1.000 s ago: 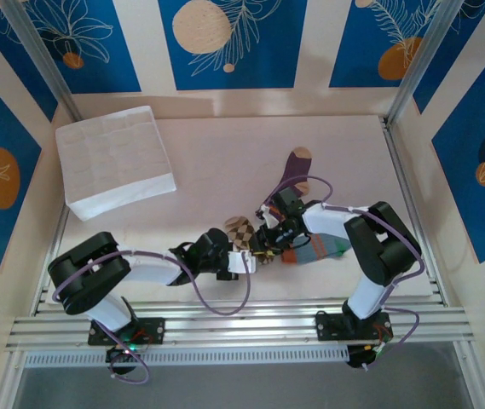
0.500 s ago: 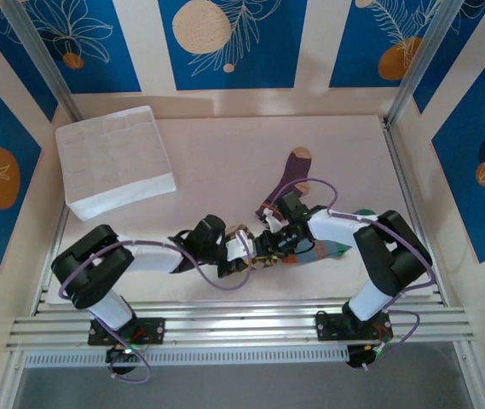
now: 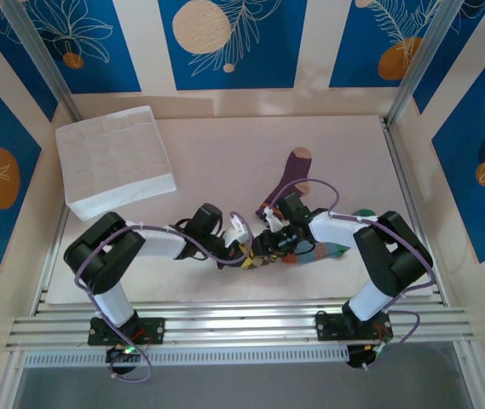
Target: Roll the socks
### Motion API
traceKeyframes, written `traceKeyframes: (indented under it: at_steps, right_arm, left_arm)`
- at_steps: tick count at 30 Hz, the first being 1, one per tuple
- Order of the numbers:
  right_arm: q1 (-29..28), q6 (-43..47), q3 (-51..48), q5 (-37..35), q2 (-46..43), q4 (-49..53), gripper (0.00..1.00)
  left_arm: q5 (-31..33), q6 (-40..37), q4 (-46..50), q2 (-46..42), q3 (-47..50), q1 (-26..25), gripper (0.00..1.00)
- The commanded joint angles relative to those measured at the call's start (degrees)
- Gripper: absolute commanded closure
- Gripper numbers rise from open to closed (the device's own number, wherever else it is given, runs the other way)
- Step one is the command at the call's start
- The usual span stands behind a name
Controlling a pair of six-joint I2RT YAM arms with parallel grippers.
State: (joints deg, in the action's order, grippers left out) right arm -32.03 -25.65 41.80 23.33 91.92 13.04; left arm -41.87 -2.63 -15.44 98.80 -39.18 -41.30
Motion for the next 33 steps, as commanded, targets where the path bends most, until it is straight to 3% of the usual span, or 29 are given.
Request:
traceKeyframes:
  at_steps: [1,7,13,19,22,25,29,33]
  right_arm:
    - [-0.86,1.73,-1.62,1.52,-1.12,2.0,0.56]
    - [-1.26,1.48,-1.93,1.63,-0.87,1.14,0.57]
    - [-1.85,0.28,-1.08,0.67,1.0,2.33,0.87]
    - [-2.84,-1.34,1.41,-1.69,3.97,5.5,0.97]
    - [-3.35,-2.14,2.54,-2.09,5.73,6.45,0.98]
    - [-3.73,-2.89,3.38,-2.24,7.16,6.82,0.99]
    - [-4.02,-3.92,4.47,-2.11,9.31,7.57,0.99]
    - [-4.0,-4.46,5.51,-1.8,11.0,8.44,0.99]
  left_arm:
    - [3.46,5.41,2.96,3.23,-0.63,2.57,1.0]
    - [3.69,9.35,3.95,5.21,-0.96,3.74,1.0]
    - [4.28,8.15,3.59,4.09,-0.05,3.98,1.0]
    - [4.45,0.1,1.32,-2.95,3.11,3.52,0.79]
    - [5.62,-6.59,2.71,-7.58,3.9,2.46,0.76]
    - [10.92,-15.05,3.6,-13.16,5.28,-0.68,0.73]
    - [25.48,-27.19,-2.2,-20.17,10.05,-8.64,0.61]
    - [36.2,-34.42,-6.61,-20.52,11.96,-14.68,0.57]
